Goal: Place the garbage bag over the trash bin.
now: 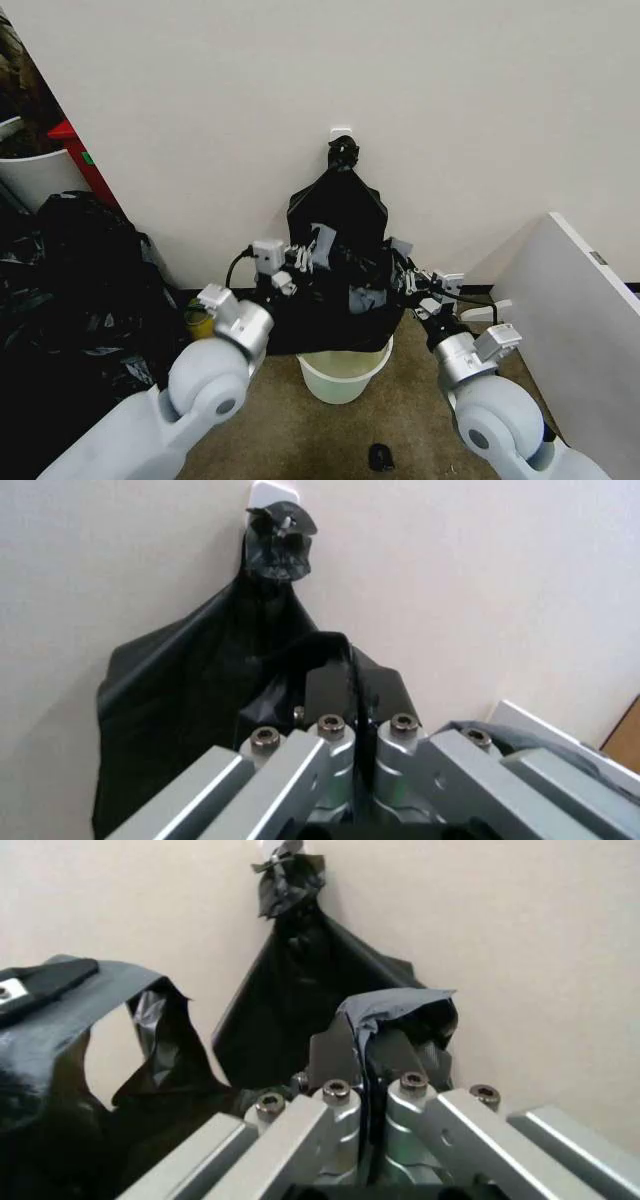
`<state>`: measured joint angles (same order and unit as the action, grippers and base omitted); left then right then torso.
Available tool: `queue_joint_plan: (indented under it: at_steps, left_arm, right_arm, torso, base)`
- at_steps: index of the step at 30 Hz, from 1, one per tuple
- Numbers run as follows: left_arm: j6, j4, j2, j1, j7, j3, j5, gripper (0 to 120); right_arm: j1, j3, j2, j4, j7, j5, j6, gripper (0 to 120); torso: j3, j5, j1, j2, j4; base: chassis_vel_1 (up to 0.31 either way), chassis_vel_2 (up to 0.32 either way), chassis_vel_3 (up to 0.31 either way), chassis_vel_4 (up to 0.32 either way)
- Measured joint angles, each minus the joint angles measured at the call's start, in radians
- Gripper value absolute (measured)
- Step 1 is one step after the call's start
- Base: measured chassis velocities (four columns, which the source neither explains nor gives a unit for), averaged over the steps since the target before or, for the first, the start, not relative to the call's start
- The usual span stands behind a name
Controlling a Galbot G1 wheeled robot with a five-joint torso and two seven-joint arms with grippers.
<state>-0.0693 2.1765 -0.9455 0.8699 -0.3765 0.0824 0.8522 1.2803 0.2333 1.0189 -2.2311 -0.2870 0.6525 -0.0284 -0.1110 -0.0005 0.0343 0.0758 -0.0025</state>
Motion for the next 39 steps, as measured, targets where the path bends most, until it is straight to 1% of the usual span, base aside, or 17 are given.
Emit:
queue_joint_plan:
  at_steps: [3, 4, 5, 8, 9, 12, 13, 16, 21, 23, 27, 30, 32, 33, 34, 37, 39]
  left_arm:
    - [0.018, -0.058, -0.039, -0.019, -0.003, 0.03, 0.004, 0]
    - [0.018, -0.058, -0.039, -0.019, -0.003, 0.03, 0.004, 0]
    - [0.03, -0.079, -0.053, -0.014, -0.002, 0.036, -0.002, 0]
    - [0.056, -0.128, -0.092, 0.023, -0.003, 0.041, -0.015, 0]
    - [0.056, -0.128, -0.092, 0.023, -0.003, 0.041, -0.015, 0]
    - [0.068, -0.166, -0.122, 0.067, -0.017, 0.048, -0.028, 0]
    - [0.068, -0.166, -0.122, 0.067, -0.017, 0.048, -0.028, 0]
    - [0.093, -0.205, -0.14, 0.112, -0.023, 0.051, -0.07, 0]
    - [0.1, -0.231, -0.155, 0.127, -0.023, 0.051, -0.082, 0]
    - [0.114, -0.264, -0.168, 0.129, -0.023, 0.06, -0.106, 0]
    - [0.122, -0.27, -0.163, 0.131, -0.022, 0.053, -0.125, 0]
    - [0.129, -0.275, -0.138, 0.179, -0.033, 0.026, -0.153, 0]
    - [0.13, -0.275, -0.136, 0.184, -0.033, 0.024, -0.156, 0]
    - [0.137, -0.267, -0.116, 0.241, -0.033, 0.008, -0.177, 0]
    - [0.14, -0.264, -0.112, 0.263, -0.033, 0.002, -0.186, 0]
    - [0.151, -0.268, -0.111, 0.304, -0.03, -0.008, -0.21, 0]
    - [0.163, -0.279, -0.124, 0.343, -0.023, -0.013, -0.237, 0]
  right_arm:
    - [0.009, 0.018, 0.01, 0.004, 0.009, -0.003, 0.003, 0]
    - [0.009, 0.018, 0.01, 0.004, 0.009, -0.003, 0.003, 0]
    - [0.019, 0.019, 0.012, 0.008, 0.015, -0.01, 0.007, 0]
    - [0.049, -0.001, 0.023, 0.042, 0.026, -0.051, 0.032, 0]
    - [0.049, -0.001, 0.023, 0.042, 0.026, -0.051, 0.032, 0]
    - [0.07, -0.026, 0.054, 0.088, 0.034, -0.092, 0.05, 0]
    - [0.07, -0.026, 0.054, 0.088, 0.034, -0.092, 0.05, 0]
    - [0.09, -0.042, 0.089, 0.147, 0.051, -0.159, 0.092, 0]
    - [0.103, -0.044, 0.104, 0.167, 0.053, -0.179, 0.099, 0]
    - [0.125, -0.057, 0.113, 0.194, 0.06, -0.216, 0.112, 0]
    - [0.15, -0.063, 0.131, 0.213, 0.062, -0.229, 0.12, 0]
    - [0.182, -0.064, 0.152, 0.238, 0.035, -0.252, 0.111, 0]
    - [0.185, -0.064, 0.154, 0.239, 0.031, -0.255, 0.11, 0]
    - [0.198, -0.063, 0.165, 0.247, 0.003, -0.266, 0.103, 0]
    - [0.2, -0.062, 0.167, 0.248, -0.01, -0.27, 0.096, 0]
    - [0.205, -0.063, 0.169, 0.249, -0.044, -0.274, 0.072, 0]
    - [0.214, -0.069, 0.17, 0.248, -0.066, -0.272, 0.051, 0]
  torso:
    - [0.0, -0.0003, 0.0, 0.0, 0.0]
    - [0.0, -0.0003, 0.0, 0.0, 0.0]
    - [0.0, -0.0002, 0.0, 0.0, -0.0001]
    - [0.0, -0.0002, 0.0, 0.0, 0.0]
    - [0.0, -0.0002, 0.0, 0.0, 0.0]
    - [0.0, 0.0, 0.0, 0.0, 0.0001]
    - [0.0, 0.0, 0.0, 0.0, 0.0001]
    - [0.0, 0.0002, 0.0, 0.0, 0.0001]
    - [0.0, -0.0001, 0.0, 0.0, 0.0001]
    - [0.0, -0.0002, 0.0, 0.0, 0.0]
    - [0.0, -0.0001, 0.0, 0.0, -0.0002]
    - [0.0, -0.0001, 0.0, 0.0, -0.0002]
    - [0.0, -0.0001, 0.0, 0.0, 0.0]
    - [0.0, -0.0002, 0.0, 0.0, 0.0004]
    - [0.0, -0.0002, 0.0, 0.0, 0.0002]
    - [0.0, -0.0001, 0.0, 0.0, 0.0003]
    - [0.0, -0.0005, 0.0, 0.0, 0.0002]
  base:
    - [0.0, 0.0, 0.0, 0.0]
    - [0.0, 0.0, 0.0, 0.0]
    - [0.0, 0.0, 0.0, 0.0]
    - [0.0, 0.0, 0.0, 0.0]
    - [0.0, 0.0, 0.0, 0.0]
    - [0.0, 0.0, 0.0, 0.0]
    - [0.0, 0.0, 0.0, 0.0]
    - [0.0, 0.0, 0.0, 0.0]
    - [0.0, 0.0, 0.0, 0.0]
    - [0.0, 0.0, 0.0, 0.0]
    - [0.0, 0.0, 0.0, 0.0]
    - [0.0, 0.0, 0.0, 0.0]
    - [0.0, 0.0, 0.0, 0.0]
    - [0.0, 0.0, 0.0, 0.0]
    - [0.0, 0.0, 0.0, 0.0]
    - [0.0, 0.0, 0.0, 0.0]
    - [0.0, 0.0, 0.0, 0.0]
